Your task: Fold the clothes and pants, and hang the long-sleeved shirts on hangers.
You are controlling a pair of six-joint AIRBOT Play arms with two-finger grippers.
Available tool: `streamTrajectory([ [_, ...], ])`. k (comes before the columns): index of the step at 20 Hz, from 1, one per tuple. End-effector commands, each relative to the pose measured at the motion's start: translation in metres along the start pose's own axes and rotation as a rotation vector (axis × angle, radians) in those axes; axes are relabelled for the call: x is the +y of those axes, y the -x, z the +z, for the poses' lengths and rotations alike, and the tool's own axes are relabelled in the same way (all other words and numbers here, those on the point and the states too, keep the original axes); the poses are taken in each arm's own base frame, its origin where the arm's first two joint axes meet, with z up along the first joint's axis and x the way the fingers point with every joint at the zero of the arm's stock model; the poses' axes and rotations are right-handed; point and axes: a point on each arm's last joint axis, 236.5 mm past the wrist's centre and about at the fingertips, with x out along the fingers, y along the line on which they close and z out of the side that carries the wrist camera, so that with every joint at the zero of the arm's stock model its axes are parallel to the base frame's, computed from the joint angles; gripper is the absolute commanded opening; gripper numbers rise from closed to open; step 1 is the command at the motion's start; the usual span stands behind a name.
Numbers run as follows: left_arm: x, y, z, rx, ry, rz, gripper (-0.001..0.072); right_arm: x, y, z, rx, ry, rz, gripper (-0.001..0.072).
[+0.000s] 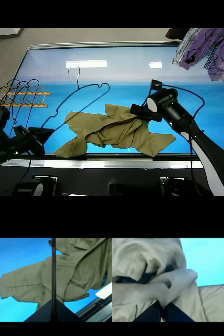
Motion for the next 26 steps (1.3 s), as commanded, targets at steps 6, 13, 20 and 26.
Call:
streamTrajectory([
  [6,-0.072,0.008,-0.035,0.024,-0.056,-0.269,0.0012,-0.020,-0.009,0.008,0.104,-0.139,0.039,0.0027],
  [13,-0.086,0.005,-0.056,0.094,-0.025,-0.353,0.0012,-0.013,-0.018,0.017,0.075,-0.142,0.062,0.0027],
  [20,-0.076,-0.013,-0.061,0.111,-0.020,-0.362,0.0012,0.001,-0.015,0.006,0.122,-0.114,0.116,0.0027],
  [26,-0.069,-0.036,-0.047,0.077,-0.041,-0.424,0.0012,0.009,0.006,0.005,0.103,-0.082,0.180,0.0027],
])
